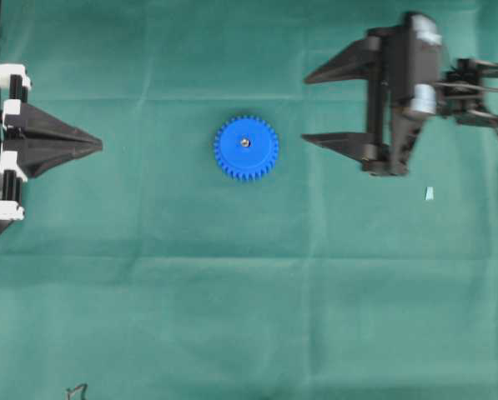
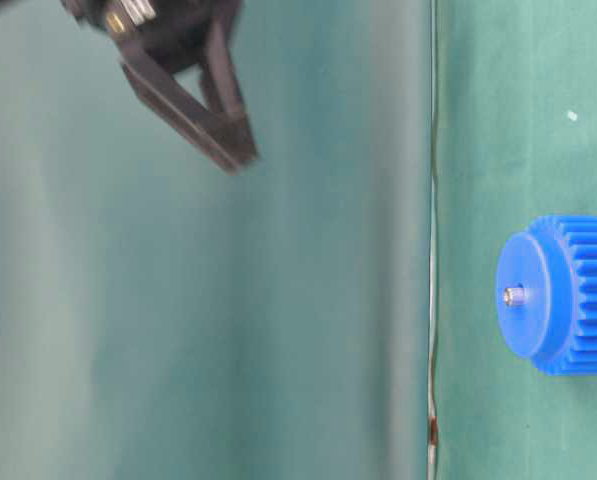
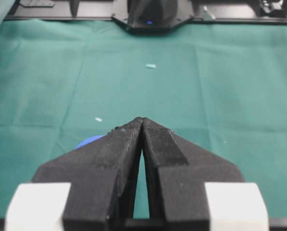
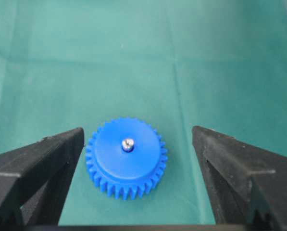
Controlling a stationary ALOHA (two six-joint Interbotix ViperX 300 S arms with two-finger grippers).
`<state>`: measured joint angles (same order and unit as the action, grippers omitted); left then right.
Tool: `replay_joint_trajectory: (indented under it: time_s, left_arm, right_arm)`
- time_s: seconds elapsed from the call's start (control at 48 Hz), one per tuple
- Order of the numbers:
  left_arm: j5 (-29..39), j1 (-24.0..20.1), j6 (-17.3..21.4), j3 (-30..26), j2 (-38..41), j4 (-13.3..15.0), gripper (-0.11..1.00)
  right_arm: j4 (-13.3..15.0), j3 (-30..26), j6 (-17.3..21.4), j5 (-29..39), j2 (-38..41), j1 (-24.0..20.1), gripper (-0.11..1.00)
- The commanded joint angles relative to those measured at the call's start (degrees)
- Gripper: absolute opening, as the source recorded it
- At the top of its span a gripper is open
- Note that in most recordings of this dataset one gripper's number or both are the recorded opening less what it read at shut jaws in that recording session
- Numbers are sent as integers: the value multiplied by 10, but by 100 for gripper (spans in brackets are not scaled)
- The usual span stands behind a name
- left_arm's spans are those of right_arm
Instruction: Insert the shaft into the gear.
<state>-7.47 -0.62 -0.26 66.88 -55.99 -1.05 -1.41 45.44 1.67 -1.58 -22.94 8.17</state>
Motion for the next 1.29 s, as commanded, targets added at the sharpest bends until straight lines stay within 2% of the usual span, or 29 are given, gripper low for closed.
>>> replay_joint_trajectory:
  time_s: [0.0,0.375,0.521,1.271]
  left_arm:
    - [-4,-1,-1,-17,3,-2,0]
    - [-4,-1,-1,-17,-4,-1,0]
    - [-2,-1,-1,-16,-8,-1,0]
    - [-1,-1,-1,-16,-8,-2,0]
  right_arm:
    - [1,19,0,-11,-50,-1,96]
    - [1,130,0,-11,-207,-1,96]
    - [1,152,1,-9,-243,-1,96]
    - [1,160,1,1,-244,-1,96]
